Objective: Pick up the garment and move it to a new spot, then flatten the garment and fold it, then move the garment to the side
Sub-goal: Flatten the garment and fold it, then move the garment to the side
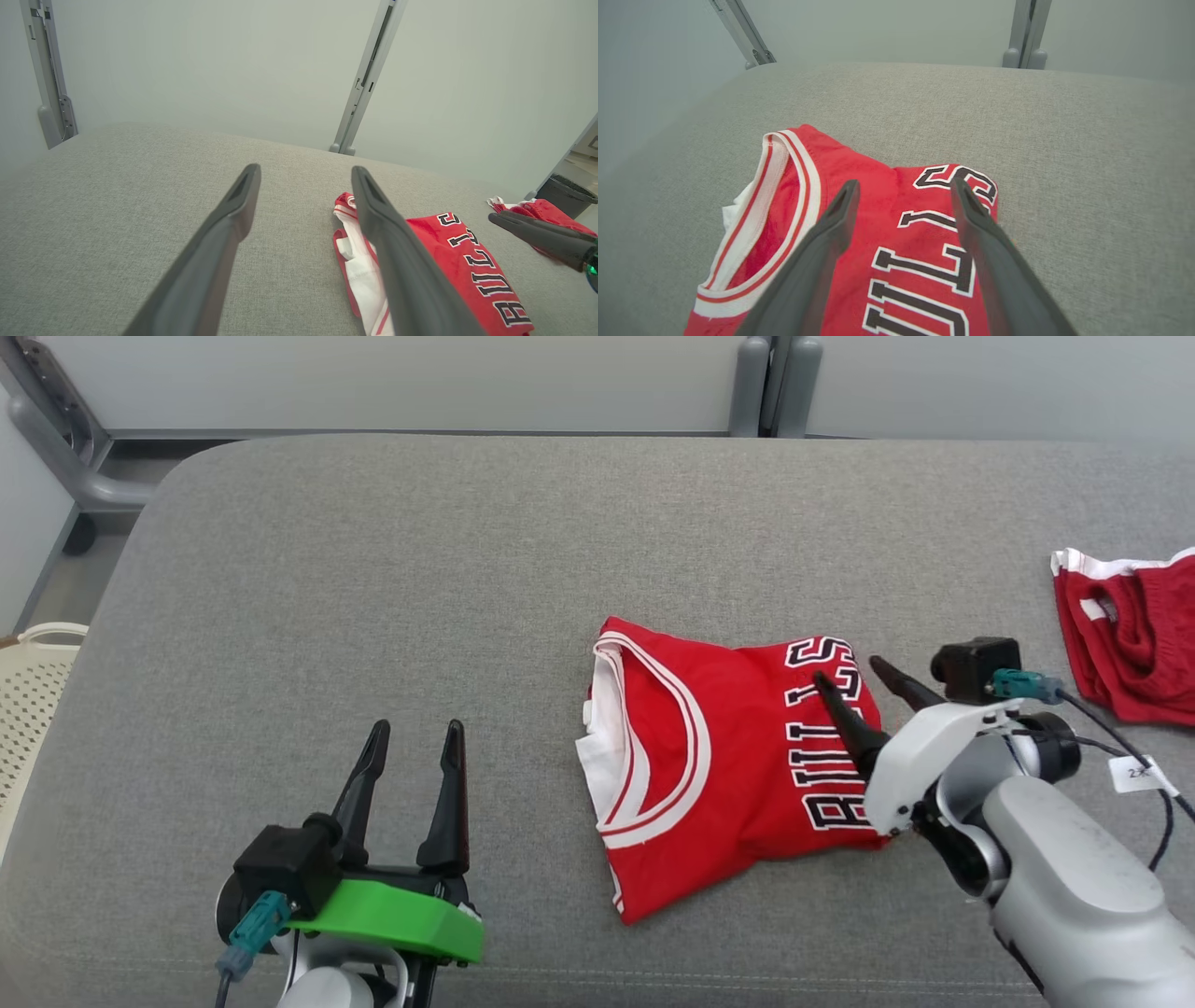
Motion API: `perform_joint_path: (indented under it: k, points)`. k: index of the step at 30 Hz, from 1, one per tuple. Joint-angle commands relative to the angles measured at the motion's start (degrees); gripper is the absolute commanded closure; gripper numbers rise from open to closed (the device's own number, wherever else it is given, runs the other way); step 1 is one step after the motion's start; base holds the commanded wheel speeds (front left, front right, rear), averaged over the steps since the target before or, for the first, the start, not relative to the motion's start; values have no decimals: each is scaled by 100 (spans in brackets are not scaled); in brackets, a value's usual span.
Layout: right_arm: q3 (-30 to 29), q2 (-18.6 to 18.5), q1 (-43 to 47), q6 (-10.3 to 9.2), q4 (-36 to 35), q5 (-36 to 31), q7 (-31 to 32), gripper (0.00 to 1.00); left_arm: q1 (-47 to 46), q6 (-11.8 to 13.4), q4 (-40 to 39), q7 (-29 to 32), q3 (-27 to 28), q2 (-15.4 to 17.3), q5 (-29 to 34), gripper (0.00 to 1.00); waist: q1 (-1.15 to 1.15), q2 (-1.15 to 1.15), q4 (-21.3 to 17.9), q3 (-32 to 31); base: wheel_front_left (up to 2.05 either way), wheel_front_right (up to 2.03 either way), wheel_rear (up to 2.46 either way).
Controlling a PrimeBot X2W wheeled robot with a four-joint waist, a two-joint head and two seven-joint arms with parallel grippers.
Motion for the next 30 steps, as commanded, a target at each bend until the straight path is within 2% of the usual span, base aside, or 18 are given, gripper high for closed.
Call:
perform_joint_path:
  k: [1, 7, 18, 29, 30]
  points:
    - [-123, -93, 96, -2, -24, -20, 73, 0, 67, 37, -48, -1, -3, 25, -26, 0, 0, 0, -31, 5, 0, 0, 0]
    - [-528, -305, 257, -2, 18, 92, 588, 0, -28, 17, -101, 7, -38, 39, -15, 0, 0, 0, 13, 162, 0, 0, 0]
    - [-869, -270, 341, -2, 299, 760, 1203, 0, -209, 42, -131, -5, -55, 51, 23, 0, 0, 0, 299, 445, 0, 0, 0]
    - [-628, -276, 138, -2, 321, 1441, 1611, 0, -304, 40, -95, -43, -52, 28, 4, 0, 0, 0, 427, 626, 0, 0, 0]
    - [-564, -296, 107, -2, 287, 1472, 1597, 42, -323, 39, -88, -50, -53, 24, 3, 0, 0, 0, 433, 638, 0, 0, 0]
